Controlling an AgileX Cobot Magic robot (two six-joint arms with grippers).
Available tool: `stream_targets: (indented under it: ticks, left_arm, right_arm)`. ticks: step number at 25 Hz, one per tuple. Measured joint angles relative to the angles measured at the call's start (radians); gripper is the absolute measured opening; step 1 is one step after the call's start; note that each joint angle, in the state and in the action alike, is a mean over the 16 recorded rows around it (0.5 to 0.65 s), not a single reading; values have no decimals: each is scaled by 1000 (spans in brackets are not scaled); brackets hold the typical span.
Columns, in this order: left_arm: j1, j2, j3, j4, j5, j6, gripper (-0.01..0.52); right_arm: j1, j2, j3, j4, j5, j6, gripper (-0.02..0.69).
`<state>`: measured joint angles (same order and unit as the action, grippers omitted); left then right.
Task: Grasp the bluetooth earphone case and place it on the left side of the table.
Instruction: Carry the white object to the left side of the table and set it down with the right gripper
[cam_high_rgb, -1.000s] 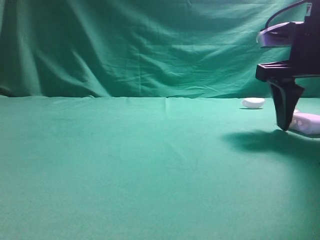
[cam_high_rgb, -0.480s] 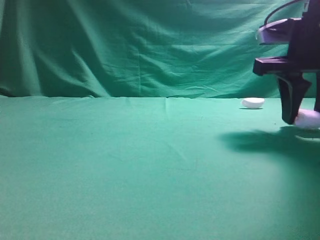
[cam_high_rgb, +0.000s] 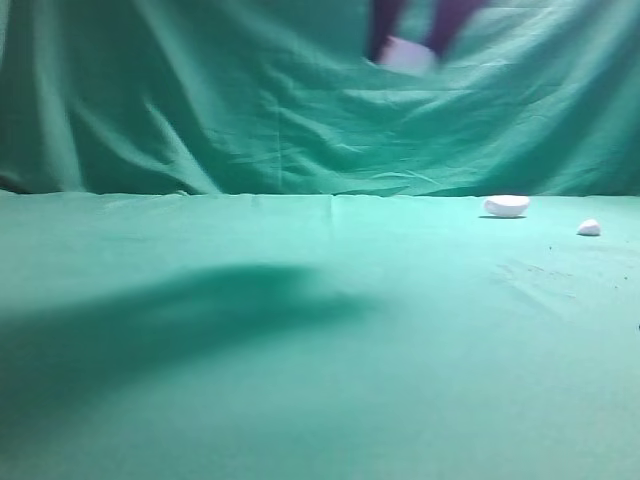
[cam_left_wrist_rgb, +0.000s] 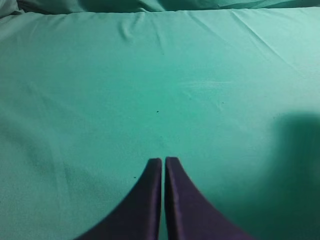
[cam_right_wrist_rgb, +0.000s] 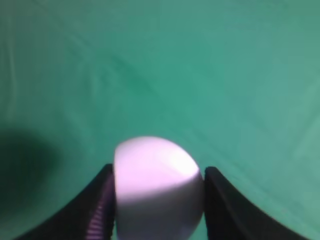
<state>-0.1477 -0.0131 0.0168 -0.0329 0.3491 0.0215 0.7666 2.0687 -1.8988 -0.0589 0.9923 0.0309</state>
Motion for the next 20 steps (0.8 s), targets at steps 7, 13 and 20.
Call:
stream_targets:
  ticks: [7,13,20]
  left_arm:
    - [0,0,0,0,0,0,0]
    - [0,0,0,0,0,0,0]
    - [0,0,0,0,0,0,0]
  right_arm:
    - [136,184,-131,-6,-30,-13,335]
    - [188,274,-163,-14,-89,-22,339]
    - [202,306,-169,-19,-119,-27,410]
